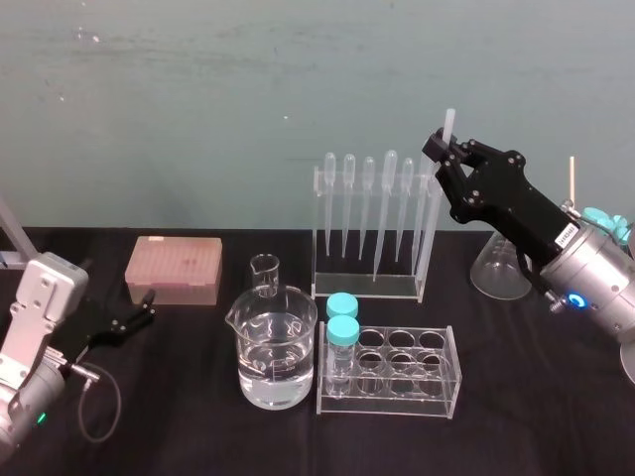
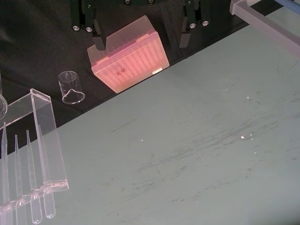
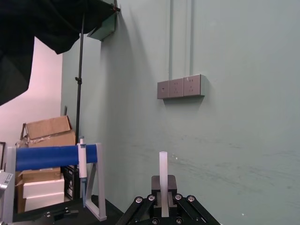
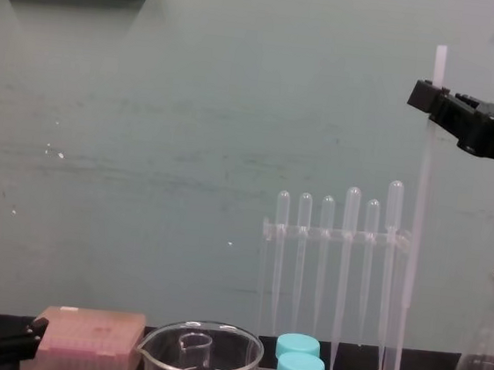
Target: Pick up the stirring rod with one hand, then place it down.
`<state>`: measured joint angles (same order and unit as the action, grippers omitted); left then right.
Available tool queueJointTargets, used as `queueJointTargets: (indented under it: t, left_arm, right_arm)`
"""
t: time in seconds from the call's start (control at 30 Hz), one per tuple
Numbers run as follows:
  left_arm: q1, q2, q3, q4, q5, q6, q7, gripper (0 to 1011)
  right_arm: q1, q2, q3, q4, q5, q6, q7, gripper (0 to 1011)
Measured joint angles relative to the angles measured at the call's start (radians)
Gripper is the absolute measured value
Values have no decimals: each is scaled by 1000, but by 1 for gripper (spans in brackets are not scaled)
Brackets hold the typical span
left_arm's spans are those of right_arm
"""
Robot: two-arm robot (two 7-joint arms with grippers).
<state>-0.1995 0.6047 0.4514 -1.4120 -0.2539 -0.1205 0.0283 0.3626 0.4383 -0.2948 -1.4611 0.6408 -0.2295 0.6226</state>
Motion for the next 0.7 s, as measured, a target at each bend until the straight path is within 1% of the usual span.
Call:
queueJointTargets:
  t: [0.7]
  left_arm:
    - [0,0,0,0,0,0,0,1000]
  right_arm:
    - [11,-1,-7,15,-1,4,7,71]
